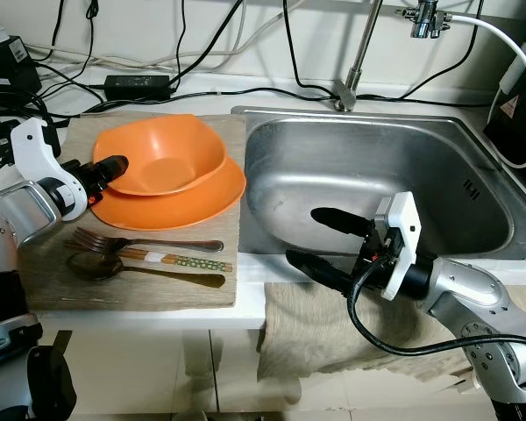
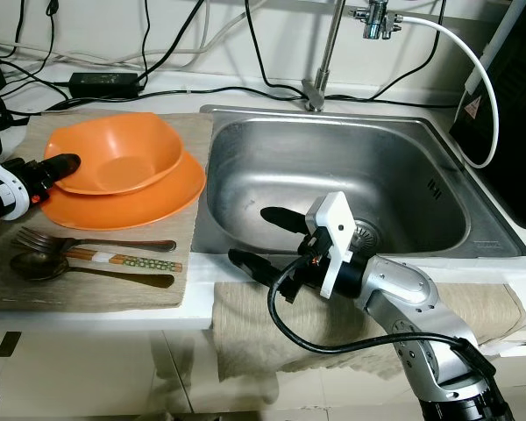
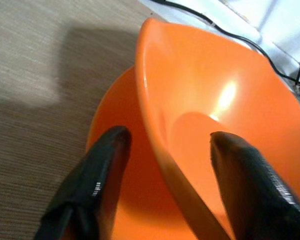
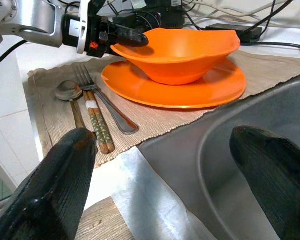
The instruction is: Kitchen organization
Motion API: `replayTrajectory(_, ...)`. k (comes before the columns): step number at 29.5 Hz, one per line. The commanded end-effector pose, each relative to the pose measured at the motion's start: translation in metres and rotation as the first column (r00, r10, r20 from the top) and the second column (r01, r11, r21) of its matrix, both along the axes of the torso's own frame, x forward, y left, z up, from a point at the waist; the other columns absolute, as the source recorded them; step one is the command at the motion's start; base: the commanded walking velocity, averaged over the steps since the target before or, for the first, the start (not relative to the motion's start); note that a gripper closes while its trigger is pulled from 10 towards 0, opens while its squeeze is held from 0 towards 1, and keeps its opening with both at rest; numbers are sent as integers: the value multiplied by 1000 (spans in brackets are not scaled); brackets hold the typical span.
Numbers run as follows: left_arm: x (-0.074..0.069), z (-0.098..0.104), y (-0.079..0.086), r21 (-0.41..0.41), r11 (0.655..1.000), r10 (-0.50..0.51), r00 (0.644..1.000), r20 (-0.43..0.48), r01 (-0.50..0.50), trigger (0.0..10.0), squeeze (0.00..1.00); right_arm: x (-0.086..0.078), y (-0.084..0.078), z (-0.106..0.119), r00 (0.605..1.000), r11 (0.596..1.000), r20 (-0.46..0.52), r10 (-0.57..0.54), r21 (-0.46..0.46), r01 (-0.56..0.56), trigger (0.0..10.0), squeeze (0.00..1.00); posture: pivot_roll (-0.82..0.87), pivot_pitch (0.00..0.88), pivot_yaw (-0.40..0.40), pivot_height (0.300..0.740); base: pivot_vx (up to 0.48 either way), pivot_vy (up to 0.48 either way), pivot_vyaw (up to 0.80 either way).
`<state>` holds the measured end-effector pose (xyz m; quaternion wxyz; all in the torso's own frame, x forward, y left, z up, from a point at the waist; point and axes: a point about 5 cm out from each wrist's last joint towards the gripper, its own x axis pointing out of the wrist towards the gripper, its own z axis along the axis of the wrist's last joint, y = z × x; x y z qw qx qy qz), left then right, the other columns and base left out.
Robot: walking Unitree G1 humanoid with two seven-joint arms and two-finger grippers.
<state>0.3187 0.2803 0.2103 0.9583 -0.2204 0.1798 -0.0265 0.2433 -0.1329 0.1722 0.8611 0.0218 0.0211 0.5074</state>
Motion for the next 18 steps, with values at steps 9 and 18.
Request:
replayTrajectory(9,-4,-2,-9,-9,999,-49,999,5,49,0,0,-2,1,1,1000,1000,9,19,-25,-19,10000,0,-43,0,-42,740,0,0,0)
replayTrajectory(18,-6,-2,-11,-10,998,-63,998,6,63,0,0,-3,1,0,1000,999,5,24,-27,-23,10000,0,-40,0,-43,740,0,0,0)
